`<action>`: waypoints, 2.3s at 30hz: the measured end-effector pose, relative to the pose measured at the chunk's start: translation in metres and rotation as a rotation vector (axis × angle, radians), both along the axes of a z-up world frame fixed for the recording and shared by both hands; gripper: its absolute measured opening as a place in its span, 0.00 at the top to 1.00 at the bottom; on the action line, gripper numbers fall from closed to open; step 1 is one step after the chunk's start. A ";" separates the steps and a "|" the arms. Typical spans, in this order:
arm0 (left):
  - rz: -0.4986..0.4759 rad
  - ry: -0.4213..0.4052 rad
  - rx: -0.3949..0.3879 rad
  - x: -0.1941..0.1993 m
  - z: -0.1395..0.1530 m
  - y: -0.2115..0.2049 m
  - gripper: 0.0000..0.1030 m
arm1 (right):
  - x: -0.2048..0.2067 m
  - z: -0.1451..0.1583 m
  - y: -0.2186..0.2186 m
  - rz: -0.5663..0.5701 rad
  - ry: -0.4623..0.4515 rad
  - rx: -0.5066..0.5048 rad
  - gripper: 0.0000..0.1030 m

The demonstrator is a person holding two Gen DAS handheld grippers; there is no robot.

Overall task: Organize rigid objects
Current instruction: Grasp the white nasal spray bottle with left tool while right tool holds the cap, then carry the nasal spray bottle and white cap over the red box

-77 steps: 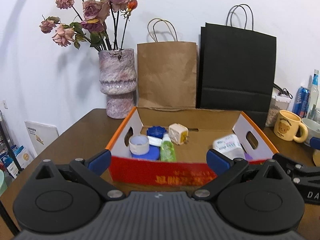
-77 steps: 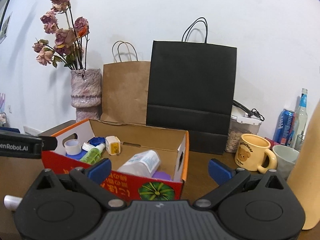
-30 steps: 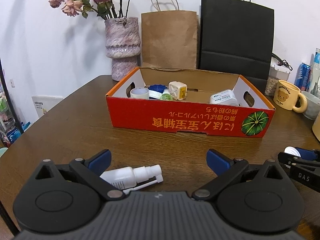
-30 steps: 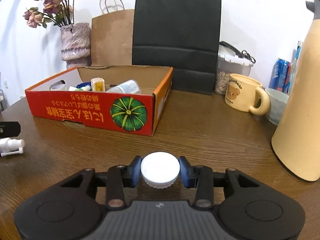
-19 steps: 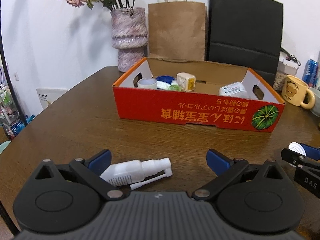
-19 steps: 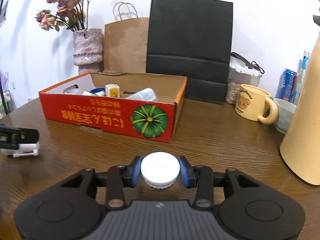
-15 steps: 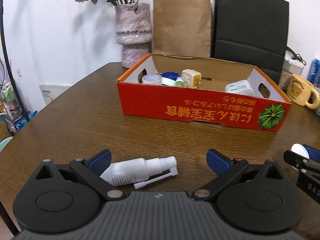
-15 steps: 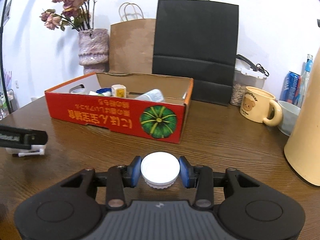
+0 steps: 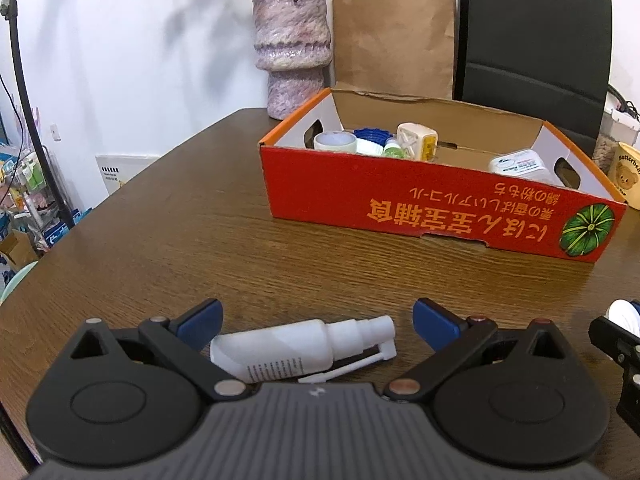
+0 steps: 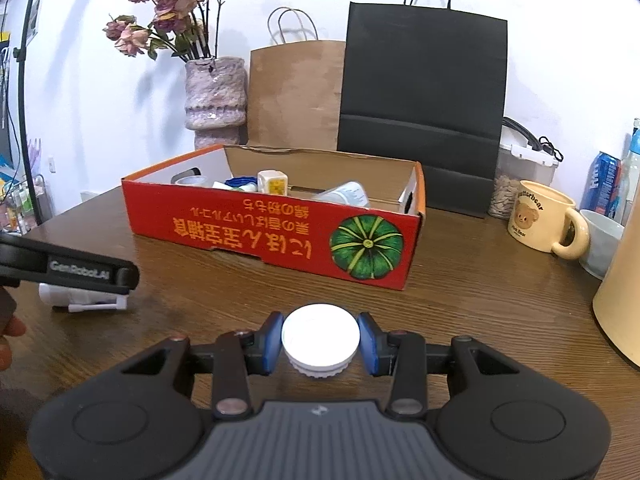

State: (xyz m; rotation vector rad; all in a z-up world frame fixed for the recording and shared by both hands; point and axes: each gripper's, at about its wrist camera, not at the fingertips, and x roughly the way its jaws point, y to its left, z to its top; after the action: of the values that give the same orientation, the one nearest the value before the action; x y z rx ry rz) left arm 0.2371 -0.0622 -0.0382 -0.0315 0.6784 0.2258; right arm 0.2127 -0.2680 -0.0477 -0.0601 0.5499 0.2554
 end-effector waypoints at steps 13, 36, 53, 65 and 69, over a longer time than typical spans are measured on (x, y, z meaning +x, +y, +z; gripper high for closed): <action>0.040 0.052 -0.029 0.013 -0.009 0.012 0.00 | -0.001 0.001 0.010 0.011 0.004 0.001 0.62; 0.050 0.087 -0.061 0.014 -0.014 0.017 0.00 | -0.002 0.000 0.014 0.004 0.003 0.003 0.62; 0.116 0.033 -0.055 -0.007 -0.005 0.004 0.00 | -0.006 0.001 0.015 0.028 0.001 0.019 0.62; 0.172 0.060 -0.104 -0.003 -0.013 0.009 0.00 | -0.007 0.002 0.015 0.036 -0.004 0.025 0.62; 0.169 0.046 -0.130 -0.007 -0.011 0.012 0.03 | -0.007 0.002 0.015 0.032 -0.003 0.022 0.62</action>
State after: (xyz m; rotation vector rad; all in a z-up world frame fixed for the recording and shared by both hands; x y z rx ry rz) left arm 0.2306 -0.0499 -0.0491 -0.2087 0.7358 0.3451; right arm 0.2055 -0.2528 -0.0455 -0.0480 0.5438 0.2928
